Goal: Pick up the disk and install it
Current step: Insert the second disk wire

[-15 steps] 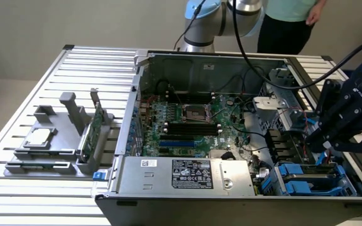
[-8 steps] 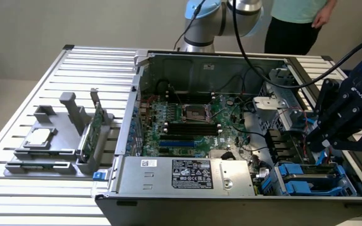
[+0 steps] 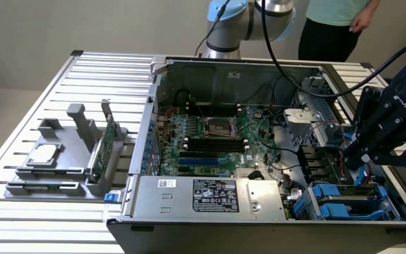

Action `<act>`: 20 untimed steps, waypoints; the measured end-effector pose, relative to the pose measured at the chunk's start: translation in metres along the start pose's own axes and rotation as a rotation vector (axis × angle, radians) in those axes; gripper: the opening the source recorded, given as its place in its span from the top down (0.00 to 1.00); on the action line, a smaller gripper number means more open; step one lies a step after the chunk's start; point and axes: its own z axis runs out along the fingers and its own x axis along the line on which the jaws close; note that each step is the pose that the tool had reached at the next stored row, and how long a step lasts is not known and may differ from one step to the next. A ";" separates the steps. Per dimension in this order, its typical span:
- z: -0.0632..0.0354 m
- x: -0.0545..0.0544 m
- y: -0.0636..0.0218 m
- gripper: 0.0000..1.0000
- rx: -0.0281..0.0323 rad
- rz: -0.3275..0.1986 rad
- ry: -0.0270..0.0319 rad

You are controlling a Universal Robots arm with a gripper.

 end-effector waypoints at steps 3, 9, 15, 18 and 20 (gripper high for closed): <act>-0.0001 0.001 0.0010 0.75 0.0000 0.000 0.0000; 0.0029 0.001 0.0014 0.75 0.0000 0.000 0.0000; 0.0066 0.001 0.0018 0.75 0.0000 -0.001 -0.0001; 0.0067 0.000 0.0018 0.75 0.0000 0.000 -0.0001; 0.0068 0.001 0.0019 0.75 0.0000 -0.001 0.0000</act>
